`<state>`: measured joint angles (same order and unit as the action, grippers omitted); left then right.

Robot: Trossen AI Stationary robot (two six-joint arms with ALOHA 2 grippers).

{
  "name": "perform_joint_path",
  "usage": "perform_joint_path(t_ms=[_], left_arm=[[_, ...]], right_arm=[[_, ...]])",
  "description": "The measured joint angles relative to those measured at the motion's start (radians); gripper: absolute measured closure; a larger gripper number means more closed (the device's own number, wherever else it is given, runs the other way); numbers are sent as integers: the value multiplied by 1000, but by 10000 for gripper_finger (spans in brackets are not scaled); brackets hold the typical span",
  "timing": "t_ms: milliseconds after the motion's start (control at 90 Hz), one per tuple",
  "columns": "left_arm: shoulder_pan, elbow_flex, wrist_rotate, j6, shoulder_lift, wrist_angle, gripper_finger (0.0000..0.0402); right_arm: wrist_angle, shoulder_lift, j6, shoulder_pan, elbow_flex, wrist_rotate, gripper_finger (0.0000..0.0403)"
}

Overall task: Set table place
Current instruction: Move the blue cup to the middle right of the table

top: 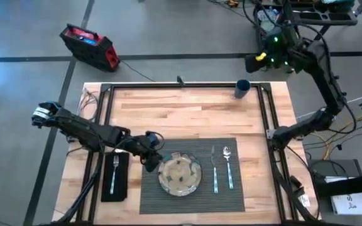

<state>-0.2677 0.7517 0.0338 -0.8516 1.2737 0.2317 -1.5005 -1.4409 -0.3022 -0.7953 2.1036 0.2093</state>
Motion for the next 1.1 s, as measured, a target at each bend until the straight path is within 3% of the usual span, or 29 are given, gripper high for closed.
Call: perform_joint_path(t_ms=[378,1100], left_arm=[[-3,0,-46,-2,44,-14,389],[-5,0,-45,5,45,-15,377]], right_arm=[[-69,-212,79,-83,197,0,298],[-71,-333,109,-161,192,-8,273]])
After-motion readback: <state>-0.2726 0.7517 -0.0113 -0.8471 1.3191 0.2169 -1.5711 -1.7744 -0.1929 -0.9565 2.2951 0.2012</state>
